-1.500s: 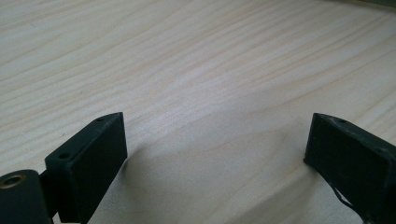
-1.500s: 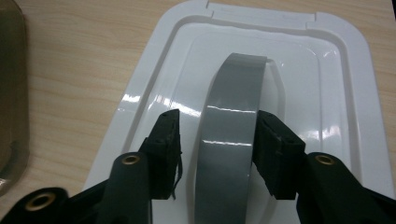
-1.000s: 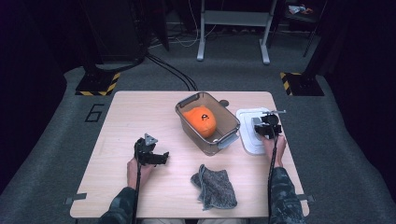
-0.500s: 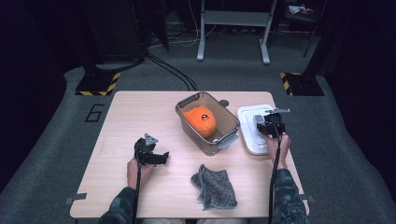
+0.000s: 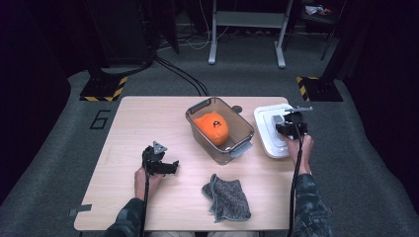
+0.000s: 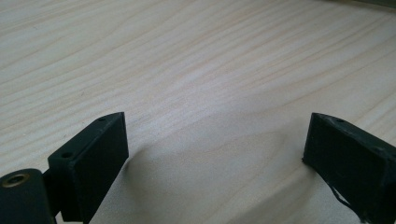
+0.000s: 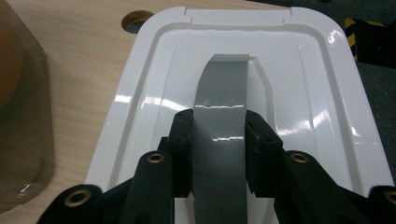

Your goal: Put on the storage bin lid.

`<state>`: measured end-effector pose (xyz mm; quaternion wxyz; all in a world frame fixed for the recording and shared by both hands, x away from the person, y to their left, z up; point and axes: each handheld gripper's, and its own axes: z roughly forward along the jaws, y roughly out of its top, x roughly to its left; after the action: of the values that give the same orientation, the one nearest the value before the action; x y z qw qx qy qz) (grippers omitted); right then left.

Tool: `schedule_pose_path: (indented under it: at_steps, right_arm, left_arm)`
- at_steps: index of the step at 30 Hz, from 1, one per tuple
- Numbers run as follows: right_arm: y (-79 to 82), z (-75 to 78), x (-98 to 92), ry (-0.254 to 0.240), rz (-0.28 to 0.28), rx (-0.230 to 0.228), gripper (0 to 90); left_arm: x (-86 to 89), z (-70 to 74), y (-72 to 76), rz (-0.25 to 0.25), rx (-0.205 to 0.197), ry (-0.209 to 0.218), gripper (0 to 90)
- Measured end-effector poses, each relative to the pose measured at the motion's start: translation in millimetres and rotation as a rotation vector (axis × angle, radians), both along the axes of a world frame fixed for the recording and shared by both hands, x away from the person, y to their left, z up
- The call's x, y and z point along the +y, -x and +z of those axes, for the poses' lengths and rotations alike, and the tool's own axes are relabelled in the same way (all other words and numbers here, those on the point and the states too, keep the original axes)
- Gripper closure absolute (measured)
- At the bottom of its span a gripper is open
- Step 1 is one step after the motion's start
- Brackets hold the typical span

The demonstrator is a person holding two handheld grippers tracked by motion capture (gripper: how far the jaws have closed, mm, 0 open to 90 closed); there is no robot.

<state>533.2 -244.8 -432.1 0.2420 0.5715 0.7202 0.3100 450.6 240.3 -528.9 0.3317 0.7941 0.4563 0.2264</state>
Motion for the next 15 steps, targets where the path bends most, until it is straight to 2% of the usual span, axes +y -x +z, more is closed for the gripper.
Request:
schedule_pose_path:
  at_steps: [15]
  right_arm:
    - [-2.9,42.8,-2.1,0.016,0.02,-0.028,67.4]
  left_arm:
    - [-0.6,-0.2,0.3,0.004,-0.004,0.005,6.1]
